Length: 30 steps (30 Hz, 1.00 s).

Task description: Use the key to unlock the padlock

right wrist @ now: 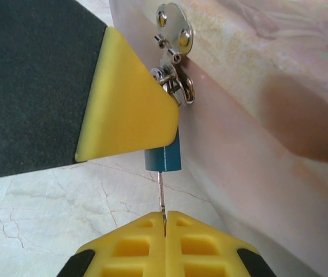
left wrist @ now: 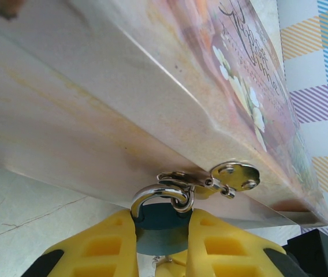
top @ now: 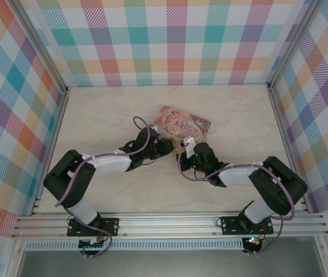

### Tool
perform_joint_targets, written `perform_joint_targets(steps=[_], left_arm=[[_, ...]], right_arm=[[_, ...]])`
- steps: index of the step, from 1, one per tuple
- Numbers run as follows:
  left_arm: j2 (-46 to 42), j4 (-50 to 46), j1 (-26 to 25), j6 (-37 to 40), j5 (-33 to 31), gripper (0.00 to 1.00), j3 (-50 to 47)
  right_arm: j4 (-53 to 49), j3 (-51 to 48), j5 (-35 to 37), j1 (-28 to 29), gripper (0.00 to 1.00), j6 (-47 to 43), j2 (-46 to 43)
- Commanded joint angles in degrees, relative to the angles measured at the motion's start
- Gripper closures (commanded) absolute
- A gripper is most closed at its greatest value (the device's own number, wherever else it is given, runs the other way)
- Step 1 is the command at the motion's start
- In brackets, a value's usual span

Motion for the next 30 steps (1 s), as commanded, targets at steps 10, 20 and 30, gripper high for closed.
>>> perform_joint_targets(steps=[10,20,30], left_arm=[[-2.11,1.67,-0.4,-0.3,0.51,0.8,0.73],[-2.2,1.82,-0.4,-0.31,0.54,0.8,0.63],[-2.55,2.0,-0.4,-0.74,0.94,0.8,0.61]], right_arm=[[2.57,-0.36,-0.99,-0.45,0.99,-0.17,0.02],[4.57,0.09,-2.06,-1.6,0.99,1.21,0.66],[5.83,1.11,-2.85,-1.79,0.99,1.51,1.9]])
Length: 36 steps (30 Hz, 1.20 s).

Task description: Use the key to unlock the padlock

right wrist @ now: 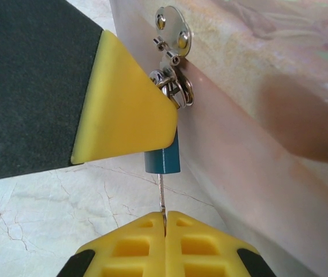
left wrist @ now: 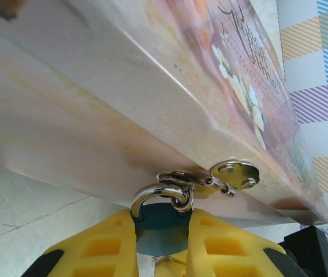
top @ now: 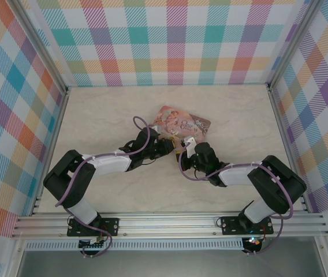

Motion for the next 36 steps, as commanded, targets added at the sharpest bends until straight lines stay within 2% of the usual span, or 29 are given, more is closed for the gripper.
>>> perform_joint_targets(steps=[1,10,36], left_arm=[[-2.62,2.06,-0.38,-0.87,1.06,0.8,0.67],[-2.83,2.48,-0.38,-1.71,1.25,0.8,0.31],[-3.03,1.18,-0.42,-1.92,1.77,0.8,0.19]], right_arm=[[4.07,1.36,-1.36,-0.67,0.99,1.23,1.1],[6.94,0.34,-3.05,-2.35,0.99,3.63,0.76],[10.84,3.63,-7.09,-5.0,0.99,1.9,0.84]])
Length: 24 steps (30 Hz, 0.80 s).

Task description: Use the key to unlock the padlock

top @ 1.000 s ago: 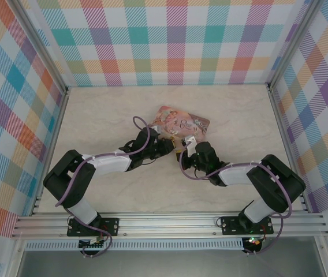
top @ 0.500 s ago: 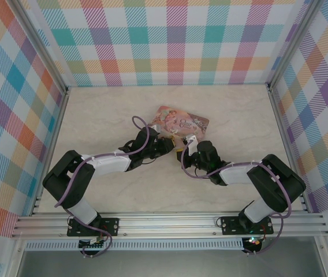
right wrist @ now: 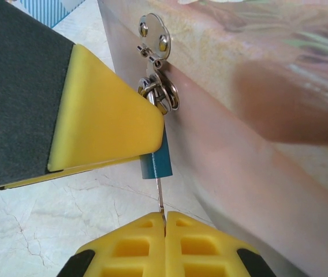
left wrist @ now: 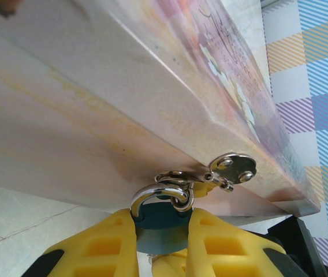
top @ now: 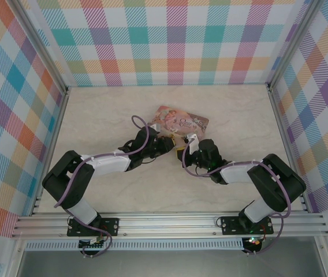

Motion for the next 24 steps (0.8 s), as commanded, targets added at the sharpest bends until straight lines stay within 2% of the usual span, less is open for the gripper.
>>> perform_joint_targets(steps=[1,8,24], left_arm=[[-2.3,-0.58,-0.42,-0.52,2.38,0.8,0.24],[-2.2,-0.69,-0.48,-0.57,2.63,0.8,0.46],[-1.46,-2.46,-0.47,-0.18,1.52,0.8,0.75]], right_arm=[[7.61,3.18,-0.96,-1.18,0.99,-0.44,0.13],[7.69,3.7,-2.47,-1.21,0.99,-0.05,0.94],[4.51,2.2,-0.41,-1.71,0.99,-0.74,-4.21]])
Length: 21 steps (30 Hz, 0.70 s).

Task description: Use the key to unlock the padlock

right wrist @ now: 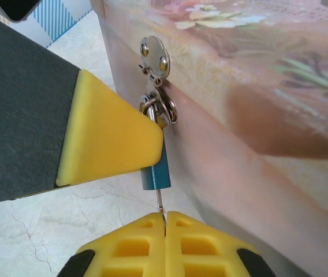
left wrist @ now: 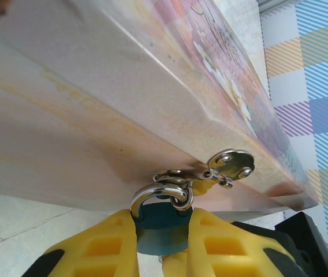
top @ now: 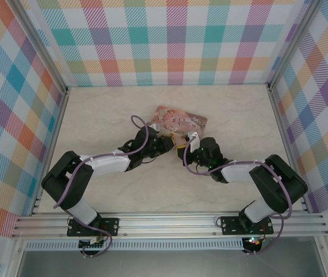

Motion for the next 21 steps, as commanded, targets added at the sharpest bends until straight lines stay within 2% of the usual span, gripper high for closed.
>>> perform_joint_targets(steps=[1,11,21], left_arm=[[-1.11,-2.35,-0.5,-0.01,2.03,0.8,0.69],[-1.11,-1.73,-0.51,-0.83,2.87,0.8,1.36],[0.07,0.35,-0.51,-2.93,4.07,0.8,0.75]], right_arm=[[4.92,1.49,1.17,-0.7,0.99,-0.82,-3.08],[6.65,1.9,1.3,-0.7,0.99,-0.38,0.12],[9.38,4.07,-1.57,-0.62,0.99,1.99,1.78]])
